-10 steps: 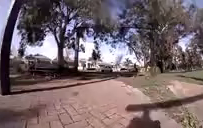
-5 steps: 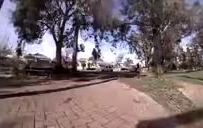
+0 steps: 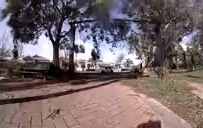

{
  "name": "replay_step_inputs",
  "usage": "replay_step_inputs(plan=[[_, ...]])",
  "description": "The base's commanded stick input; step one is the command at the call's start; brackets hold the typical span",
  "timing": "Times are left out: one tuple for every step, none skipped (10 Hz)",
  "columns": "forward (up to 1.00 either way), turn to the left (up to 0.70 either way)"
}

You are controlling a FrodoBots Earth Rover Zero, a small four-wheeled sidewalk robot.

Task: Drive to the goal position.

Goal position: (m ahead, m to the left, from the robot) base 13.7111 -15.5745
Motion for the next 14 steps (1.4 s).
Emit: replay_step_inputs(plan=[[1.00,0.38],[1.00,0.37],[1.00,0.00],[1.00,0.00],[1.00,0.00],[1.00,0.00],[1.00,0.00],[1.00,0.00],[1.00,0.00],[1.00,0.00],[1.00,0.00],[1.00,0.00],[1.00,0.00],[1.00,0.00]])
